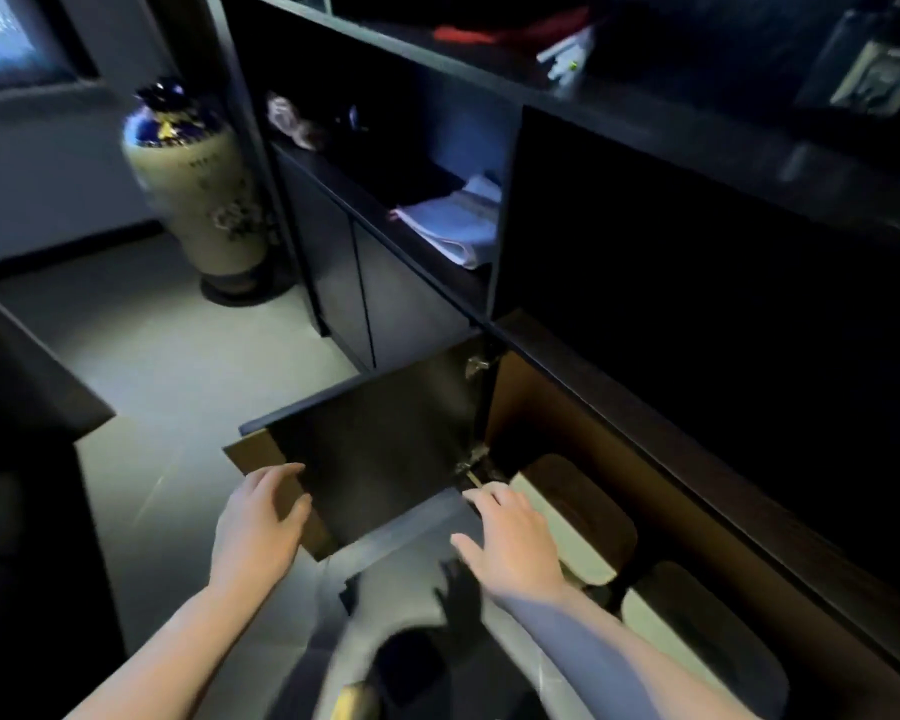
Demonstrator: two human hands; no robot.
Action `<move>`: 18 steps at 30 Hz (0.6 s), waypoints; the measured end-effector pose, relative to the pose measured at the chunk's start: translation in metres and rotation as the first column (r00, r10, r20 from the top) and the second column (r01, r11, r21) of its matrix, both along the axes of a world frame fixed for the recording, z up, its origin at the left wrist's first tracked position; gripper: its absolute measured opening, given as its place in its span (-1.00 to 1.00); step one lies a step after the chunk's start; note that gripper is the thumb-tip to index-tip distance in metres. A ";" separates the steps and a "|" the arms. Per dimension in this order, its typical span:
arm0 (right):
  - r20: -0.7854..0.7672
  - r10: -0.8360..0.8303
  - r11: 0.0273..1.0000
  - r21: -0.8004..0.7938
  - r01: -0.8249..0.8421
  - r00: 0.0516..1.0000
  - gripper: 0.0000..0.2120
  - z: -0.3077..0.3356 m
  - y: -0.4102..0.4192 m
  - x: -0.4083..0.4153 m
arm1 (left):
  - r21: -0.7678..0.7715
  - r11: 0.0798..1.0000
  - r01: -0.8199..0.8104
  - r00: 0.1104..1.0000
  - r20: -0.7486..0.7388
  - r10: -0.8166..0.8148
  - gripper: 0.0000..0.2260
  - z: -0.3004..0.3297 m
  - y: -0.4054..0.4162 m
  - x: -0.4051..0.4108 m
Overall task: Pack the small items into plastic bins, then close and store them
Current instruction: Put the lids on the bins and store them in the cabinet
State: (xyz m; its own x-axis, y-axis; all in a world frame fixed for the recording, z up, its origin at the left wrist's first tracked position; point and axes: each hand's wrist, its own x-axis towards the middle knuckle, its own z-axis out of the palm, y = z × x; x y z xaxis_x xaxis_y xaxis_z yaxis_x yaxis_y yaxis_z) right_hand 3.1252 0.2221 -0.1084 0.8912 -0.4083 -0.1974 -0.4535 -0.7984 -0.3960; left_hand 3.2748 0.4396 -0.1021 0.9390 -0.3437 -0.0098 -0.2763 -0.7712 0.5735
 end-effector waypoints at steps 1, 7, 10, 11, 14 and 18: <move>0.010 0.028 1.000 0.004 -0.028 1.000 -0.50 0.003 0.012 0.025 | -0.013 1.000 -0.027 1.000 -0.005 0.027 -0.67 0.002 0.012 0.018; -0.051 0.144 0.990 0.014 -0.144 0.988 -0.46 -0.001 0.074 0.173 | -0.063 0.992 -0.106 0.984 -0.151 0.095 -0.56 -0.017 0.052 0.113; -0.097 0.202 0.978 -0.027 -0.205 0.975 -0.46 -0.010 0.089 0.222 | -0.124 0.986 -0.113 0.947 -0.313 0.069 -0.52 -0.034 0.052 0.139; -0.118 0.224 0.973 -0.035 -0.230 0.967 -0.46 -0.013 0.092 0.235 | -0.145 0.984 -0.102 0.932 -0.360 0.044 -0.51 -0.040 0.049 0.144; -0.194 0.268 0.960 -0.028 -0.278 0.944 -0.45 -0.023 0.099 0.260 | -0.206 0.978 -0.020 0.891 -0.448 -0.076 -0.53 -0.052 0.043 0.150; -0.271 0.266 0.959 -0.019 -0.282 0.925 -0.42 -0.043 0.104 0.256 | -0.231 0.973 -0.020 0.905 -0.418 -0.081 -0.55 -0.062 0.040 0.150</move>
State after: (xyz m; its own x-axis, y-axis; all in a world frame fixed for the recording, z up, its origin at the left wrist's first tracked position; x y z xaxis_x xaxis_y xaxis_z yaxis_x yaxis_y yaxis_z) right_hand 3.3813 0.3260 -0.1511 0.8891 -0.1729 -0.4238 -0.2953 -0.9241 -0.2426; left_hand 3.4246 0.4800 -0.1639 0.8521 -0.4125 -0.3221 0.0091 -0.6037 0.7972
